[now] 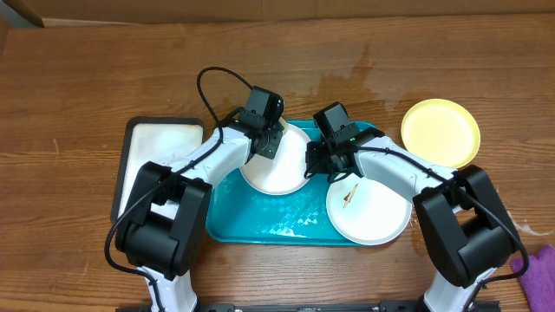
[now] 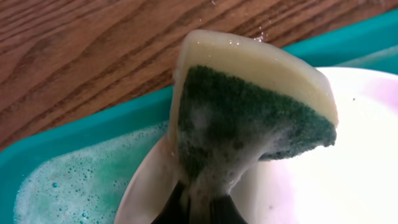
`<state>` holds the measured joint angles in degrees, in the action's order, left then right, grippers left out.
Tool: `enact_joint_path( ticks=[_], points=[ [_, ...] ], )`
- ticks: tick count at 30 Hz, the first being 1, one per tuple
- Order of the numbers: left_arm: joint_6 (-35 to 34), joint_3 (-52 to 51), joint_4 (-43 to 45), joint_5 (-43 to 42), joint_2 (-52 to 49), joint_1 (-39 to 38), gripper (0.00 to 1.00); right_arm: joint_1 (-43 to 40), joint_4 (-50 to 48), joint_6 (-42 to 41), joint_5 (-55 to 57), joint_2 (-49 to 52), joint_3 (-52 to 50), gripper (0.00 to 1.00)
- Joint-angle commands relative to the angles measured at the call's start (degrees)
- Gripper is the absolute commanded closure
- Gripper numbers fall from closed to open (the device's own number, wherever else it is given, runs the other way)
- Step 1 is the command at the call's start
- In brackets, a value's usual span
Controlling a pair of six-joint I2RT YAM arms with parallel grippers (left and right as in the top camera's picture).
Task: Clean dirty plates on tray and stack at the side
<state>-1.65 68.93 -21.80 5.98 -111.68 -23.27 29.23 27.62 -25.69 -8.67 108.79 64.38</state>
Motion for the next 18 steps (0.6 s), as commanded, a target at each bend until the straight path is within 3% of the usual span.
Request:
enact_joint_path(
  ticks=[1,13,18],
  points=[
    [-4.26,1.33,1.11,3.04,-0.28,0.0,0.96,0.33,0.28,1.38,-1.09,-1.31,-0.48,0.96],
    [-6.19,5.81,0.33,6.64,16.65,0.0,0.96,0.33,0.31,1.4,-1.09,-1.31,-0.48,0.96],
    [-9.35,5.84,-7.74,6.64,25.29,1.33,0.96,0.33,0.31,1.4,-1.09,-1.31,-0.48,0.96]
  ],
)
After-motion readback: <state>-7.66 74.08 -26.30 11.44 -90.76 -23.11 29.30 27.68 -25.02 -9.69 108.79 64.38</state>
